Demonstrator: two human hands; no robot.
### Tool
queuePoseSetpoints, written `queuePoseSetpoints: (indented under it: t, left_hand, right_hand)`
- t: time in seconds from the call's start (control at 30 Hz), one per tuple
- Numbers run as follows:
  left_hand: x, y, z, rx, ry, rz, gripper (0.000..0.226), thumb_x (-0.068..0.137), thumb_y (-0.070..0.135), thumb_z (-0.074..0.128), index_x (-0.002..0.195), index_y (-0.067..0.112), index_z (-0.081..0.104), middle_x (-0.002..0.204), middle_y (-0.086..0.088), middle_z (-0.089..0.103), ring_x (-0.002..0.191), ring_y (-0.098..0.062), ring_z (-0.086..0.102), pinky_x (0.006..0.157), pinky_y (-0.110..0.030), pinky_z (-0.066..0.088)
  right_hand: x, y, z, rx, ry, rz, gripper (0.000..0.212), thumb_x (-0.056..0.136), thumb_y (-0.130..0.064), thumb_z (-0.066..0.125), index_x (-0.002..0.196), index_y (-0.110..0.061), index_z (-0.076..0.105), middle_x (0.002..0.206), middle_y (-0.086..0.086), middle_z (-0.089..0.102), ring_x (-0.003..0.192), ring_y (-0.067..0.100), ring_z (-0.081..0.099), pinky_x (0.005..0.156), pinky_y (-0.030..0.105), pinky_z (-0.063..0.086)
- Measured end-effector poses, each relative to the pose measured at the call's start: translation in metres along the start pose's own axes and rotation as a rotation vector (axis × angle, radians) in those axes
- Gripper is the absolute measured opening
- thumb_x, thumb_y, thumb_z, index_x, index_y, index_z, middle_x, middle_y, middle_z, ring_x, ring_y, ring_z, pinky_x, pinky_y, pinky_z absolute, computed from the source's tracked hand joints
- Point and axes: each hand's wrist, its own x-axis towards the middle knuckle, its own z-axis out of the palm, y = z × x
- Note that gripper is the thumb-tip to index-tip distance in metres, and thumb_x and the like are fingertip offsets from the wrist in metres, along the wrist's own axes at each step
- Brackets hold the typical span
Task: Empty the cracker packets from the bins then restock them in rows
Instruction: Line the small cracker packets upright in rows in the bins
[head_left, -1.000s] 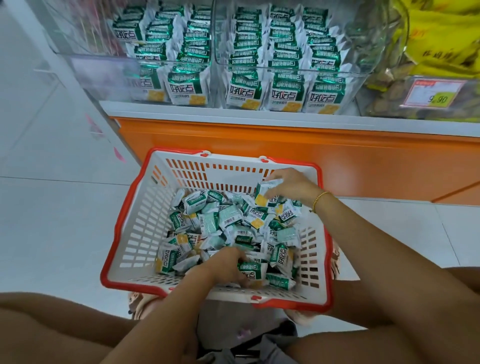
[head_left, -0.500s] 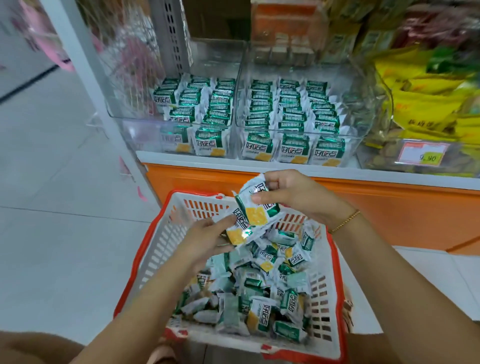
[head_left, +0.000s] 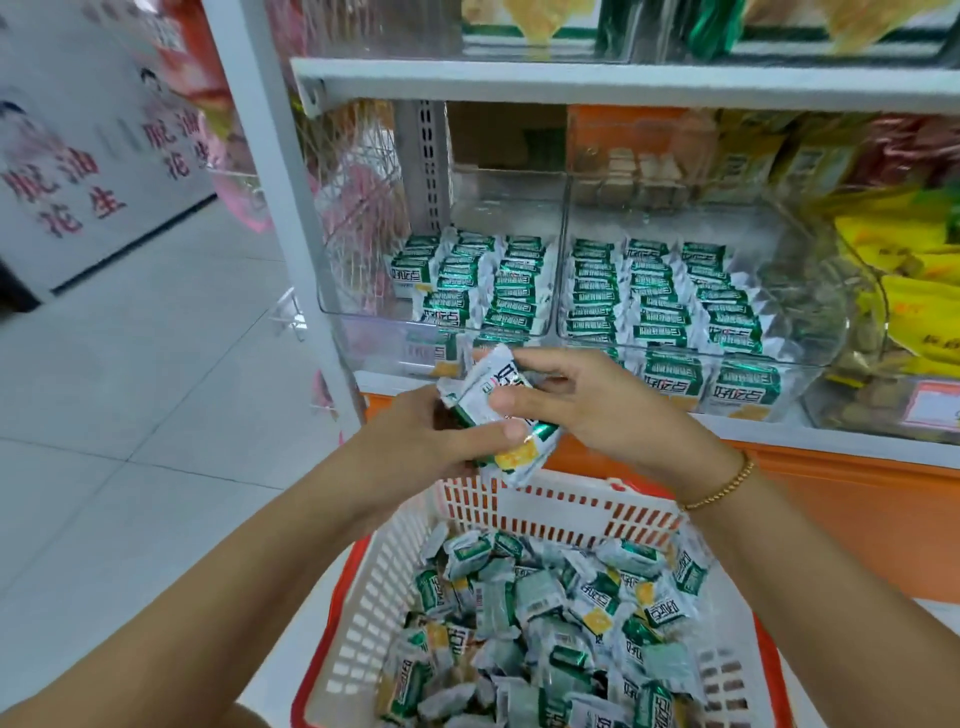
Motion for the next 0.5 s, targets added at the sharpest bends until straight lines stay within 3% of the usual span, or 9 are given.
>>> queuePoseSetpoints:
  t: [0.1,0.17,0.23,0.33,0.43,0.5]
  left_hand:
    - [0.013,0.012,-0.009,-0.046,0.053,0.075,0.05,0.072,0.034,0.075,0.117,0.017,0.06,0.103,-0.003,0.073,0.093,-0.018,0.071,0.089,-0.04,0.055]
    - [0.022,0.017,-0.023,-0.07,0.096,0.134,0.044,0.075,0.031,0.075,0.115,0.017,0.063,0.103,-0.004,0.073,0.094,-0.02,0.07,0.089,-0.042,0.055]
    - [0.029,0.018,-0.041,-0.079,0.168,0.198,0.05,0.072,0.036,0.079,0.117,0.021,0.064,0.107,0.0,0.072,0.098,-0.019,0.069,0.09,-0.042,0.054]
    - [0.034,0.017,-0.062,-0.104,0.299,0.246,0.053,0.066,0.044,0.079,0.113,0.022,0.067,0.104,0.004,0.073,0.097,-0.017,0.069,0.09,-0.043,0.054]
    - [0.04,0.011,-0.082,-0.043,0.434,0.255,0.056,0.061,0.054,0.072,0.107,0.023,0.069,0.099,0.007,0.073,0.095,-0.014,0.069,0.089,-0.044,0.054]
    - [0.044,0.008,-0.095,-0.03,0.487,0.281,0.058,0.061,0.058,0.069,0.106,0.022,0.069,0.097,0.009,0.073,0.093,-0.01,0.068,0.089,-0.04,0.054]
  right_hand:
    - [0.029,-0.017,-0.01,-0.044,-0.038,-0.009,0.062,0.072,-0.049,0.072,0.13,-0.03,0.059,0.131,-0.018,0.058,0.116,-0.005,0.055,0.102,0.029,0.047]
    - [0.048,-0.029,-0.02,-0.075,-0.051,0.009,0.065,0.07,-0.047,0.071,0.132,-0.039,0.054,0.133,-0.014,0.053,0.111,-0.007,0.052,0.091,0.021,0.047]
    - [0.066,-0.041,-0.026,-0.02,-0.092,0.058,0.064,0.069,-0.042,0.073,0.129,-0.031,0.055,0.114,-0.005,0.06,0.089,0.0,0.056,0.073,0.018,0.043]
    - [0.096,-0.051,-0.023,-0.021,-0.196,0.076,0.051,0.07,-0.04,0.073,0.096,0.0,0.057,0.082,0.007,0.055,0.076,0.015,0.052,0.071,0.028,0.039]
    - [0.125,-0.06,-0.019,-0.048,-0.337,0.08,0.045,0.07,-0.035,0.077,0.096,-0.001,0.062,0.087,0.002,0.064,0.081,0.019,0.055,0.08,0.036,0.042]
    - [0.143,-0.065,-0.019,-0.071,-0.403,0.059,0.055,0.075,-0.024,0.08,0.121,-0.004,0.058,0.114,0.002,0.067,0.103,0.024,0.061,0.097,0.038,0.046]
